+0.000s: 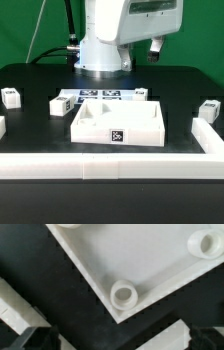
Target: Assemble one leg
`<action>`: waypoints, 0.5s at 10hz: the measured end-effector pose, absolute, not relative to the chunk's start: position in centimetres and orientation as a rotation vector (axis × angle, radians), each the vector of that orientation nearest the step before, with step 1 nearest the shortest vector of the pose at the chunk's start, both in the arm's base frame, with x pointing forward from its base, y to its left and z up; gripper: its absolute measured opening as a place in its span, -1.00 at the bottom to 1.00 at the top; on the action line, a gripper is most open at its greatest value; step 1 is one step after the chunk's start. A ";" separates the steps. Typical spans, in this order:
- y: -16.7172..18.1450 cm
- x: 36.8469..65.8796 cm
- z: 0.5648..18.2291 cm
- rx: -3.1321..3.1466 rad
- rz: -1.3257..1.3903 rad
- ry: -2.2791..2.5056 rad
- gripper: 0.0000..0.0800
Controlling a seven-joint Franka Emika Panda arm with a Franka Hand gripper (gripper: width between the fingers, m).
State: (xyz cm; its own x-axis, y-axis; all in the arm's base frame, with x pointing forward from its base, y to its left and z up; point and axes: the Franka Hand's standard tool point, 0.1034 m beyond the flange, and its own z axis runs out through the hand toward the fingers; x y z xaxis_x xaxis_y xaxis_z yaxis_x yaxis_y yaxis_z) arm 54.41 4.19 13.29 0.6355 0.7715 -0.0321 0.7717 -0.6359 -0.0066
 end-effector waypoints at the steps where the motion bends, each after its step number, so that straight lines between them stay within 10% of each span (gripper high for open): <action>1: 4.2 54.4 13.3 2.834 -0.050 1.337 0.63; 5: 4.2 54.4 13.2 2.820 -0.050 1.362 0.63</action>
Offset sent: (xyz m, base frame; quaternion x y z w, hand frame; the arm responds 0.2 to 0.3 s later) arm 0.0000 0.0000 0.0000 0.0000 0.0000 0.0000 1.0000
